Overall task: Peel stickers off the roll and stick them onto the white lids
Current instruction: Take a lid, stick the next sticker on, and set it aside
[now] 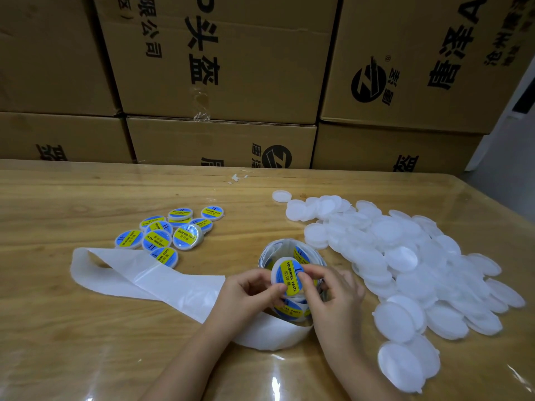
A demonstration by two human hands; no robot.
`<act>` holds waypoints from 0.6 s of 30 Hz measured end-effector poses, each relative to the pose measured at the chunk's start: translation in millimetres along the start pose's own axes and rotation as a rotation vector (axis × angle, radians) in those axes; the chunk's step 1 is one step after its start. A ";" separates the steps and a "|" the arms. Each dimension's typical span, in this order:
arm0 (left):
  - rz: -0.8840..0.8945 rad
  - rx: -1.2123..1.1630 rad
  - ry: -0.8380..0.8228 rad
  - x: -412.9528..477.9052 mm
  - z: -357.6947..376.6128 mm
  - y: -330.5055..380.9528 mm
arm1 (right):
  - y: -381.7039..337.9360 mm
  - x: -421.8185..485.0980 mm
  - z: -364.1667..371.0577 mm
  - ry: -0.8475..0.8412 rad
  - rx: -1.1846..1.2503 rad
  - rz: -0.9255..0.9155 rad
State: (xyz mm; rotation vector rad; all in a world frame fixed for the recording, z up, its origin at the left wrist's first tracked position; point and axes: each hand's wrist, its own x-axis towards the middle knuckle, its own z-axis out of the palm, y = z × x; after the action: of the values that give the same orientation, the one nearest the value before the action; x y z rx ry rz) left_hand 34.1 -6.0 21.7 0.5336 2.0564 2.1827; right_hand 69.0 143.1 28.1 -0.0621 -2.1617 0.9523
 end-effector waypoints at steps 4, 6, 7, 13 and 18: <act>0.011 0.023 0.014 -0.7 2.7 1.3 | -1.6 0.4 -0.1 -0.004 -0.003 0.005; 0.027 0.048 0.014 -1.5 3.8 2.6 | -1.1 0.2 0.0 -0.008 0.010 0.007; 0.036 0.058 0.013 -2.1 4.3 3.3 | -1.0 0.3 0.0 -0.008 0.014 0.007; 0.082 0.122 0.035 -4.7 7.8 7.1 | 2.9 -0.9 2.4 0.000 -0.008 0.006; 0.115 0.161 0.051 -6.4 9.9 7.4 | 4.4 -0.4 2.8 0.017 -0.011 -0.001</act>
State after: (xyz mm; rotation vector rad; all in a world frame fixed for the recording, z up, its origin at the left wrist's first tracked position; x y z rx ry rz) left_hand 44.4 0.8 28.0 0.6335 2.2967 2.1232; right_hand 66.4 144.5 23.8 -0.0746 -2.1516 0.9361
